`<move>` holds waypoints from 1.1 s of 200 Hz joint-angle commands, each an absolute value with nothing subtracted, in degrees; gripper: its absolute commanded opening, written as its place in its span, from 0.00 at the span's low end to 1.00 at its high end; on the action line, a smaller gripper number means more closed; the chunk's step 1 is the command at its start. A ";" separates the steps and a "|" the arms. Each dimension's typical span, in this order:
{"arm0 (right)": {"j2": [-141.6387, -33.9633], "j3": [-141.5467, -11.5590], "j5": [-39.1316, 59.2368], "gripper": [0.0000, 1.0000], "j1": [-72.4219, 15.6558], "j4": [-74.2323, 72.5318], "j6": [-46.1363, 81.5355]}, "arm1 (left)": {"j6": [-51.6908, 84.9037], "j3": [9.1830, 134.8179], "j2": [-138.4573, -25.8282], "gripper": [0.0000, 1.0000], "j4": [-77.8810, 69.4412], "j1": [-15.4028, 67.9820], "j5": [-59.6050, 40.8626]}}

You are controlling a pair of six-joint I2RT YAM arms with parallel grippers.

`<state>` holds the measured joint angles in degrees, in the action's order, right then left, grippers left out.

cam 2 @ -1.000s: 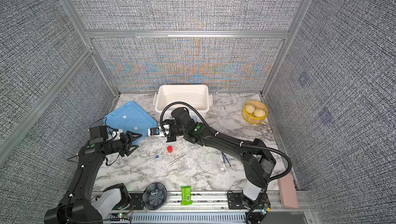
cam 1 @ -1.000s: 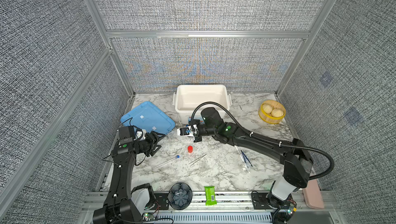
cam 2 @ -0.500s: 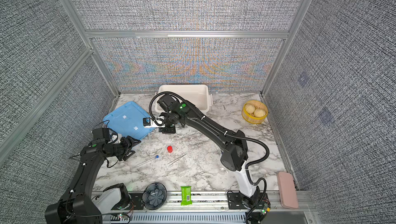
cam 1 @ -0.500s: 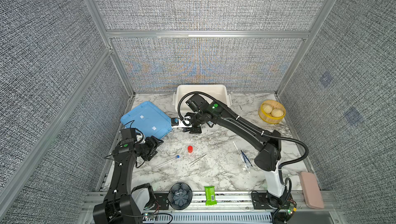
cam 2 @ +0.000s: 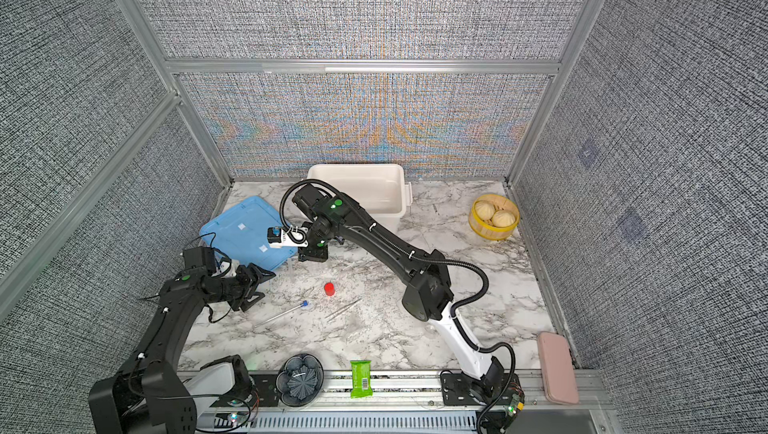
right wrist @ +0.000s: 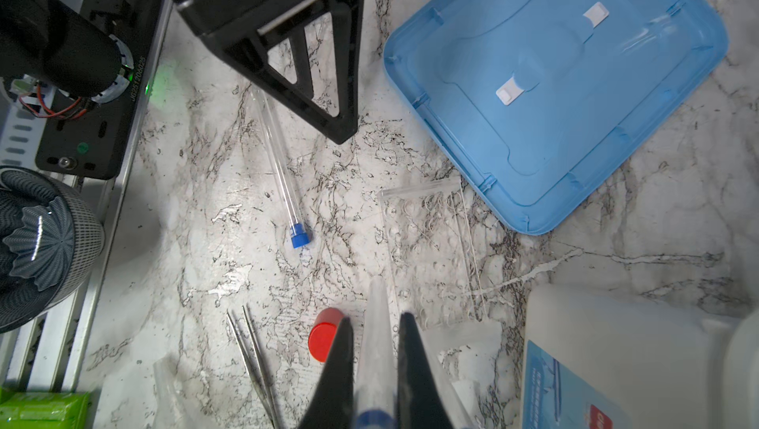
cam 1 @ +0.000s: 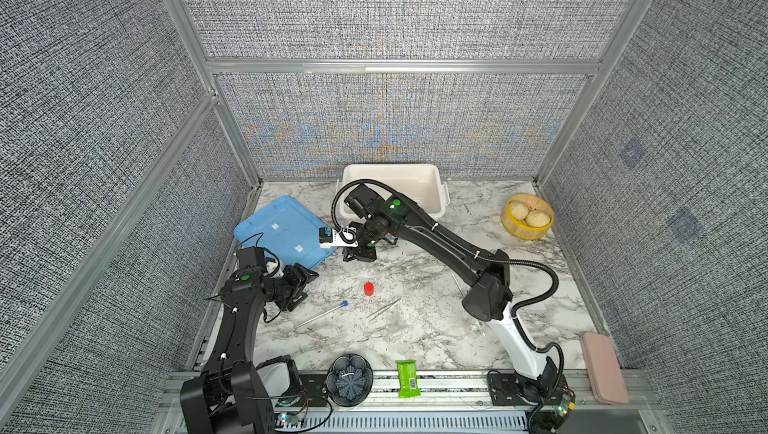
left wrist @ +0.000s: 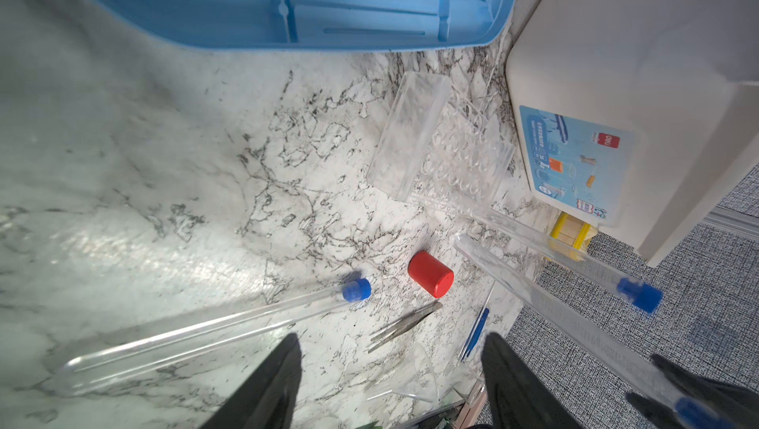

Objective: Organize the chemistry lab equipment
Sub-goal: 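Carry the test tube with the right gripper to the white bin's edge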

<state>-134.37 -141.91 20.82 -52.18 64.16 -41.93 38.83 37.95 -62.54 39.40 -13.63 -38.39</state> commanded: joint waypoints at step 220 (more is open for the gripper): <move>-137.81 -144.71 20.59 0.08 -50.60 62.07 -39.57 | 39.01 36.93 -63.99 0.71 36.03 -13.59 -40.87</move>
